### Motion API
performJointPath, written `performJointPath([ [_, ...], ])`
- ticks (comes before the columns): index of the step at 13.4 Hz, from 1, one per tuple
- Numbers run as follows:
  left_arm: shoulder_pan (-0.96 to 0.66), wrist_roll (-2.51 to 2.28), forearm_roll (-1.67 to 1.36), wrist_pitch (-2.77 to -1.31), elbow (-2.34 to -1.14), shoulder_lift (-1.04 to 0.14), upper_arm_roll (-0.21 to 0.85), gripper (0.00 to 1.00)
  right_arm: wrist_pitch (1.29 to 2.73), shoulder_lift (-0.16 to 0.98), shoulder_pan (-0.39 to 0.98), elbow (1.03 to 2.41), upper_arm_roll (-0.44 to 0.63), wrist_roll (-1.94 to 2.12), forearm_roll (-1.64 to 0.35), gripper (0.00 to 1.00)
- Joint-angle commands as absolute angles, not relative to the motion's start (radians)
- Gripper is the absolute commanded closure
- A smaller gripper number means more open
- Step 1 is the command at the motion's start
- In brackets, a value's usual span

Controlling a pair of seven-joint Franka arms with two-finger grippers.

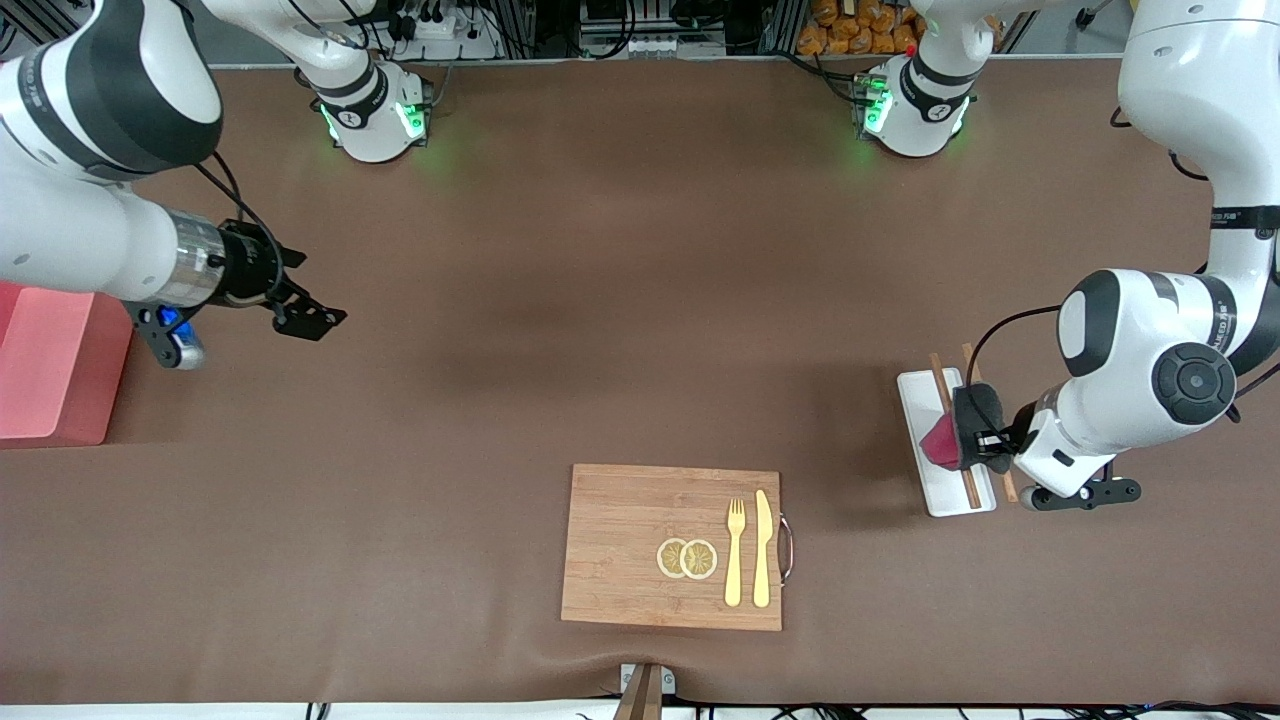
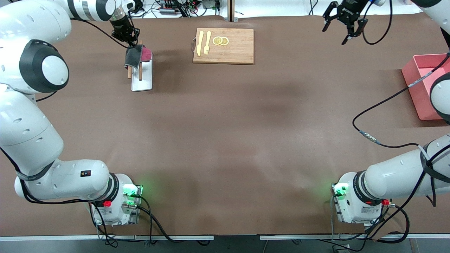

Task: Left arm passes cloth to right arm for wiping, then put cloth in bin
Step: 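Close the left gripper on the cloth while the right gripper moves out, then lift the cloth with the left gripper toward the approaching right gripper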

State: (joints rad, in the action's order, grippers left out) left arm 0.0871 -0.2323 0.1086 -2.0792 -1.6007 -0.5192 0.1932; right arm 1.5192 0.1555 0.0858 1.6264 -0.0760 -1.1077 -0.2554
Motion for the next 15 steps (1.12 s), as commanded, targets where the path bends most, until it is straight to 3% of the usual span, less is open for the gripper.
performJointPath([
  [1, 0.086, -0.241, 0.060, -2.079, -1.600, -0.505, 0.202, 1.00, 1.505, 0.193, 0.121, 1.577, -0.071, -1.195, -0.290, 0.00],
  [9, 0.084, -0.569, -0.012, -2.066, -1.598, -0.479, 0.369, 1.00, 1.523, 0.293, 0.170, 1.523, -0.069, -1.457, -0.495, 0.00],
  [15, 0.014, -0.759, -0.352, -2.101, -1.577, -0.495, 0.376, 1.00, 1.669, 0.362, 0.262, 1.513, -0.069, -1.583, -0.552, 0.00],
])
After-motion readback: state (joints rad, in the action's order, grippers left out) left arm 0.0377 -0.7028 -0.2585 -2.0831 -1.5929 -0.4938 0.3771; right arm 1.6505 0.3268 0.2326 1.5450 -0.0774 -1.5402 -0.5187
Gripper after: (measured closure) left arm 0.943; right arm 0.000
